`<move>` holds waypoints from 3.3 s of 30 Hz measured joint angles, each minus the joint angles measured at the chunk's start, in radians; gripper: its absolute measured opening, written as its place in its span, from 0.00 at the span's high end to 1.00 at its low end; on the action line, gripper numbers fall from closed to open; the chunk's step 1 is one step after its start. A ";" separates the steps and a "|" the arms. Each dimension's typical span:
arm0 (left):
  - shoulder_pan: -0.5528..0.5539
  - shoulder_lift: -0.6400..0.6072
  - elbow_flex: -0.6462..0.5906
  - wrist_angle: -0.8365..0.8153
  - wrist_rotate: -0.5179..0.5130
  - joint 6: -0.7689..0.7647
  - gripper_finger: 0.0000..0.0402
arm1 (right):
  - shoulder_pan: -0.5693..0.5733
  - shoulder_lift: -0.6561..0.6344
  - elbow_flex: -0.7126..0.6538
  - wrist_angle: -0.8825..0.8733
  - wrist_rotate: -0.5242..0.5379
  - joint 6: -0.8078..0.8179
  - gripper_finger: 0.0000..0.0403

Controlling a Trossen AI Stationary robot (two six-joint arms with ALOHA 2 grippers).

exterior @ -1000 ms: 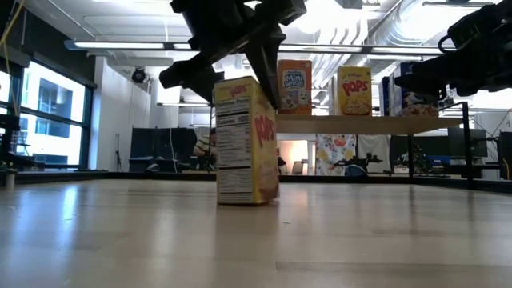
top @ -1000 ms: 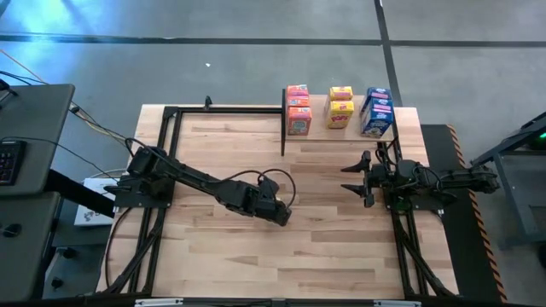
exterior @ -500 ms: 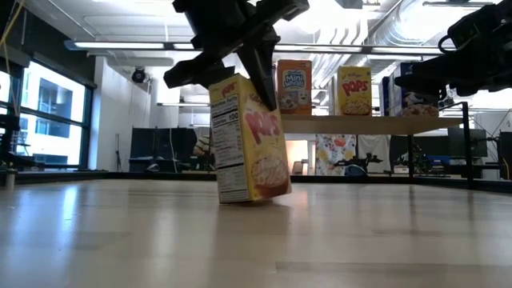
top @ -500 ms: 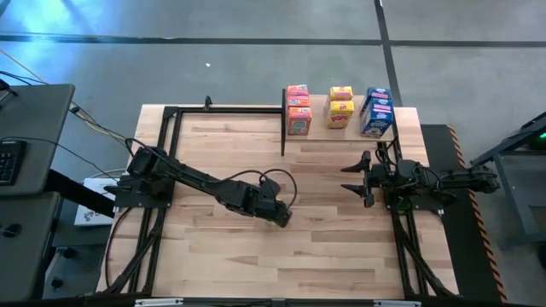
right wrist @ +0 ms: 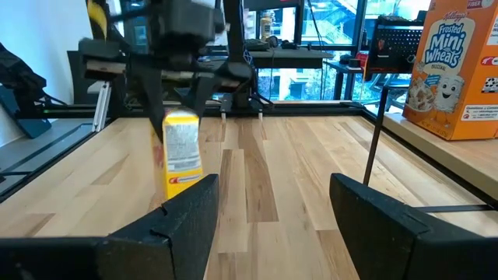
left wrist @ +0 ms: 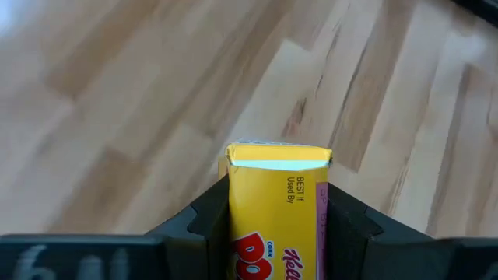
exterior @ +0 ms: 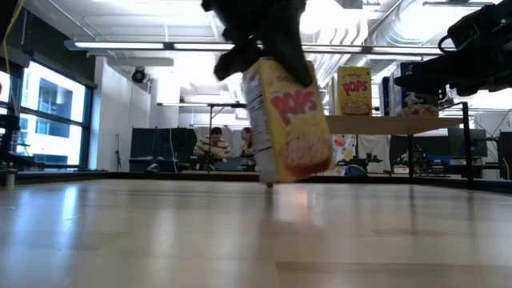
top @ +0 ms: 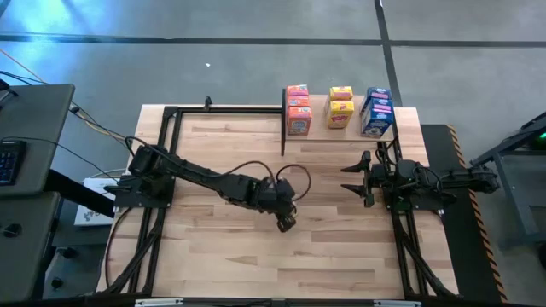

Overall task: Stack cereal on shelf
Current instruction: Put the yellow cereal box on the shelf aligned with the yellow cereal boxes

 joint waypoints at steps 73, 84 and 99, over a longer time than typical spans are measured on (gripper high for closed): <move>0.345 0.110 0.130 -0.053 0.252 0.687 0.67 | 0.000 0.000 0.000 0.000 0.003 0.000 0.41; 0.345 0.110 0.130 -0.059 0.260 0.688 0.49 | 0.000 0.000 0.000 0.000 0.002 0.000 0.41; 0.343 0.087 0.130 -0.092 0.252 0.688 0.36 | 0.000 0.000 0.000 0.000 -0.002 0.000 0.41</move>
